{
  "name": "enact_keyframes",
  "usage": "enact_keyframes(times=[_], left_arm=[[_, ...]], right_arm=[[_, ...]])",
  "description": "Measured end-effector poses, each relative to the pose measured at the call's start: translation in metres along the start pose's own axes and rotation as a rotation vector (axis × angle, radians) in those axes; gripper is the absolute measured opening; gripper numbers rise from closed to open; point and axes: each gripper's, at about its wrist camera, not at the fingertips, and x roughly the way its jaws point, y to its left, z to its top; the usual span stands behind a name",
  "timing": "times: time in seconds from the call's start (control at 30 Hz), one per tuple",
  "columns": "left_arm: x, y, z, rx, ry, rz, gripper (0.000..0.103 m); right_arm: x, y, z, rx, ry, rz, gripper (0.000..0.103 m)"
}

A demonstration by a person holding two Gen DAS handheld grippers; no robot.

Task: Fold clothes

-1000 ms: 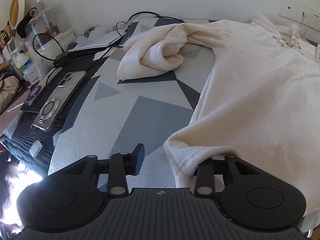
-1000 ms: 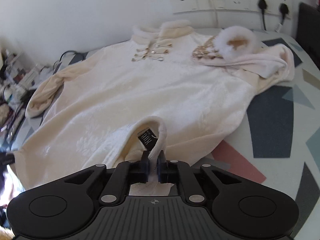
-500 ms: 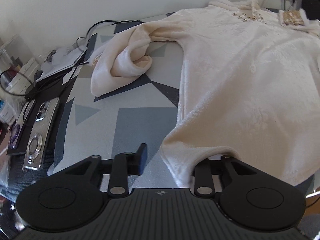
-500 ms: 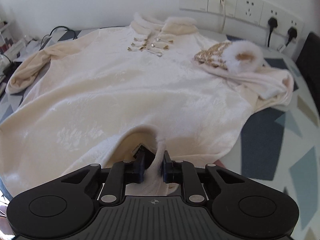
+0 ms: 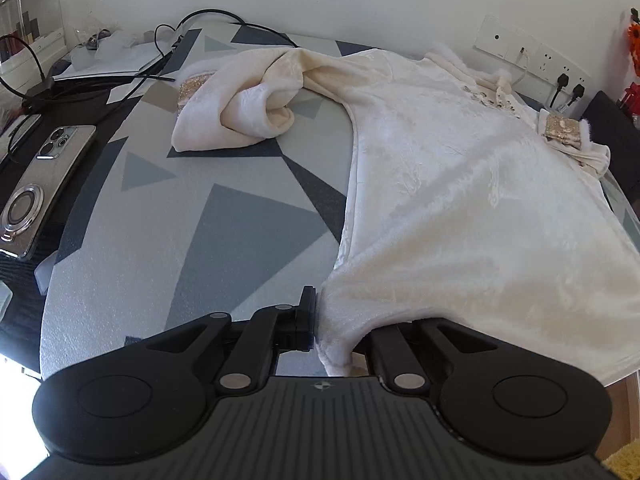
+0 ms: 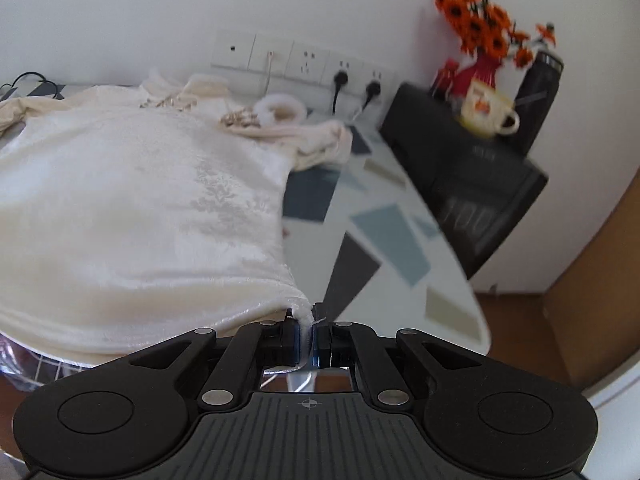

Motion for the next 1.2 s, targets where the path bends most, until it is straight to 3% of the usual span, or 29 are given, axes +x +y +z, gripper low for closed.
enact_keyframes(times=[0.17,0.23,0.33,0.4,0.5,0.53,0.57,0.6,0.83,1.0,1.2], left_arm=[[-0.021,-0.005,-0.011,-0.089,-0.046,0.03,0.006],[-0.022,-0.009,-0.017,-0.063,-0.057,0.058,0.006],[-0.013,-0.027,-0.032,0.083,-0.008,0.126,0.007],[-0.02,-0.038,-0.041,0.148,-0.017,0.116,0.007],[-0.02,-0.042,-0.049,0.167,0.024,0.141,0.015],[-0.019,-0.042,-0.051,0.167,0.042,0.153,0.032],[-0.019,-0.043,-0.053,0.166,0.061,0.164,0.054],[-0.02,-0.043,-0.056,0.168,0.071,0.172,0.061],[-0.051,-0.037,-0.067,0.179,0.085,0.124,0.067],[-0.076,-0.025,-0.048,0.067,0.062,0.047,0.069],[-0.095,-0.017,-0.01,-0.098,-0.018,-0.028,0.07]], right_arm=[[-0.004,0.001,0.002,-0.038,-0.096,0.027,0.004],[-0.009,-0.002,0.004,-0.063,-0.145,0.023,0.004],[0.001,-0.014,-0.008,-0.067,-0.082,0.029,0.004],[0.005,-0.021,-0.019,-0.031,-0.066,0.032,0.005],[0.009,-0.025,-0.029,0.017,-0.034,0.051,0.005],[0.012,-0.025,-0.032,0.019,-0.013,0.065,0.005],[0.014,-0.023,-0.038,0.012,0.002,0.073,0.007],[0.016,-0.02,-0.043,-0.001,0.014,0.079,0.014],[0.016,-0.015,-0.08,-0.024,0.043,0.066,0.053],[0.002,-0.045,-0.091,0.083,0.023,0.108,0.064],[-0.033,-0.093,-0.078,0.245,-0.091,0.148,0.068]])
